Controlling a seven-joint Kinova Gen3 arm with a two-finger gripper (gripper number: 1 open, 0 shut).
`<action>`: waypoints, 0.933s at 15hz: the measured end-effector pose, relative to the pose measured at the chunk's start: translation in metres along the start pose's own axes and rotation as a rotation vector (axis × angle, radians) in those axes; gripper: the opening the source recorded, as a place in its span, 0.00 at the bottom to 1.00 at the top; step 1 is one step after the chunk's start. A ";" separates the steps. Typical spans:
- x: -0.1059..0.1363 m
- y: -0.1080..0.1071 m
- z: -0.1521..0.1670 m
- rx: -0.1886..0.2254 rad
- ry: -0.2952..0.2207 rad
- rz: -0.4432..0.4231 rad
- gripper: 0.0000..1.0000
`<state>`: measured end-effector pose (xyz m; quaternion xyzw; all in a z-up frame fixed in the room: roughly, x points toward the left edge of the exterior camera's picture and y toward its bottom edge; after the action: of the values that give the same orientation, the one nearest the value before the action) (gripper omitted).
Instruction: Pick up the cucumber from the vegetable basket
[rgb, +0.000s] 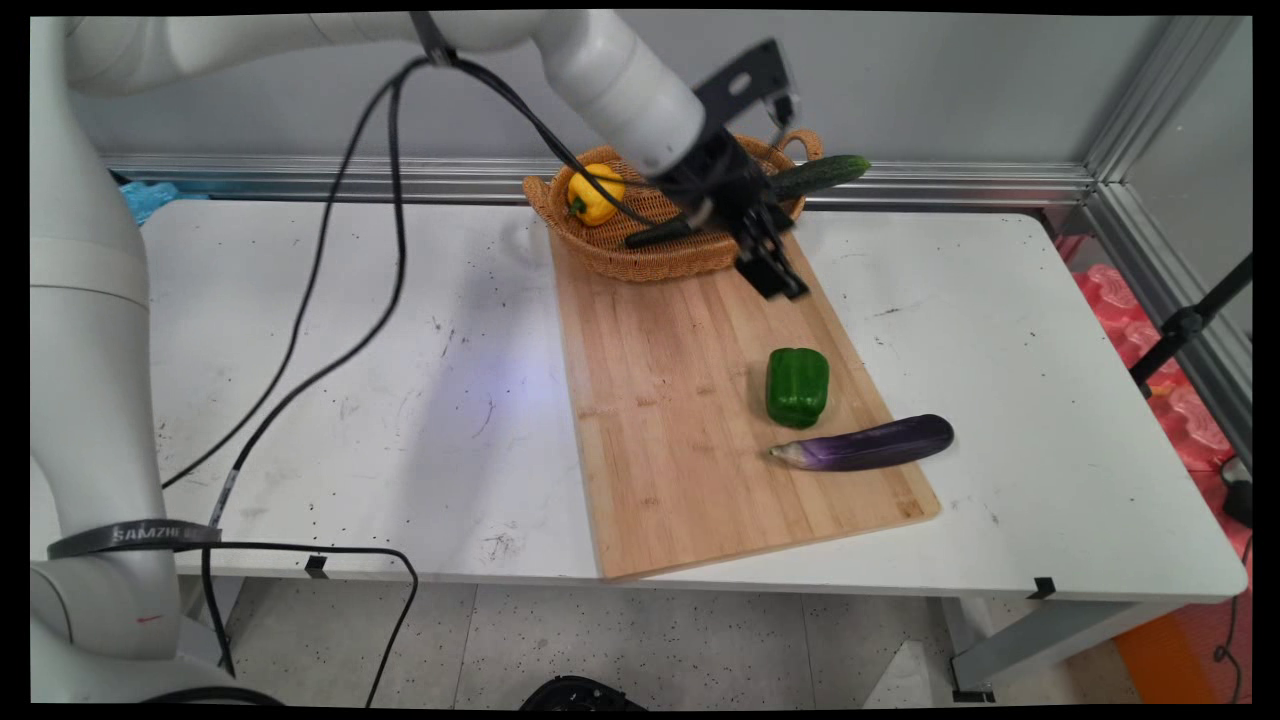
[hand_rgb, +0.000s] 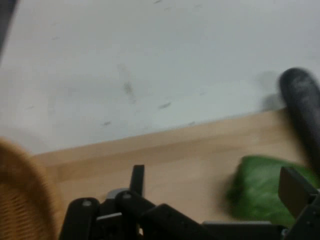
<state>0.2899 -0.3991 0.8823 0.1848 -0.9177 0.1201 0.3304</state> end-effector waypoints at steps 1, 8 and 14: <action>-0.003 -0.012 -0.007 0.016 -0.010 0.004 1.00; -0.013 -0.098 -0.029 0.120 -0.053 0.013 1.00; -0.014 -0.154 -0.017 0.144 -0.074 0.044 1.00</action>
<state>0.3740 -0.5292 0.9013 0.1920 -0.9222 0.1863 0.2793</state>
